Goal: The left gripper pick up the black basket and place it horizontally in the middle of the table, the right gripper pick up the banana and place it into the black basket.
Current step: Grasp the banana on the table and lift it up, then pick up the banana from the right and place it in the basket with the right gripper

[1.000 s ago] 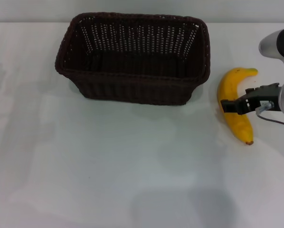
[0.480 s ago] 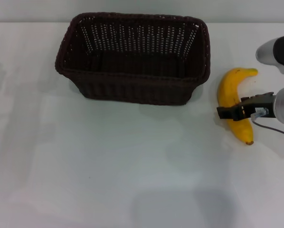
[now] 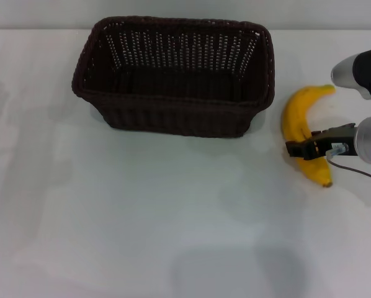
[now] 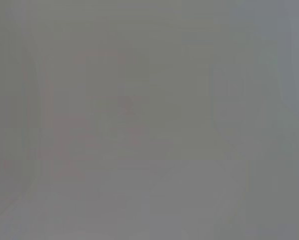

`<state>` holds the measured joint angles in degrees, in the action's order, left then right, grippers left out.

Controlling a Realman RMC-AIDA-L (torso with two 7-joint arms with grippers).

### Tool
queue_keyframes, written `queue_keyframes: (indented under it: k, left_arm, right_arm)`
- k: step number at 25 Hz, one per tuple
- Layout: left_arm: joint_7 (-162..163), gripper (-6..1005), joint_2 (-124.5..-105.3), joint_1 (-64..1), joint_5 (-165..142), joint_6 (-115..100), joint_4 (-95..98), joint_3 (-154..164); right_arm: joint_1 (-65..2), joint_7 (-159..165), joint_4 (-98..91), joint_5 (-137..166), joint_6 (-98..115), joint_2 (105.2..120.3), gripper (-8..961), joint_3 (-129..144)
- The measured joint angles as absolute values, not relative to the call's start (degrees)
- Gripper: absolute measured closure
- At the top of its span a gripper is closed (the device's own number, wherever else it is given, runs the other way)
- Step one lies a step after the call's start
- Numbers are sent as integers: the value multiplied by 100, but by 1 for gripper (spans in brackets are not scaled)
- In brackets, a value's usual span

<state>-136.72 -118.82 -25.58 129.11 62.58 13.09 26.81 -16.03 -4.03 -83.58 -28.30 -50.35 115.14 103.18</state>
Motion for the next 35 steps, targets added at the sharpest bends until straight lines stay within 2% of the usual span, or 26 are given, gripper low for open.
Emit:
queue_keyframes:
  k: [6, 24, 29, 35]
  left_arm:
    - [-13657, 163, -11887, -2539, 12911, 6258, 1309, 2681]
    - [-13641, 163, -11900, -2538, 12955, 6257, 1308, 2680]
    - [-13639, 163, -11900, -2548, 12983, 6257, 1300, 2680]
    - [-13634, 163, -11900, -2625, 12983, 6254, 1212, 2681]
  right_arm:
    - [-1608, -422, -8350, -2831, -5057, 11513, 474, 10282]
    - [-1754, -1199, -8670, -2908, -4527, 11505, 475, 9204]
    - [-2142, -2248, -8906, -3398, -4290, 11512, 476, 9126]
    - [-2843, -4107, -8264, -4867, -4100, 11540, 477, 9172]
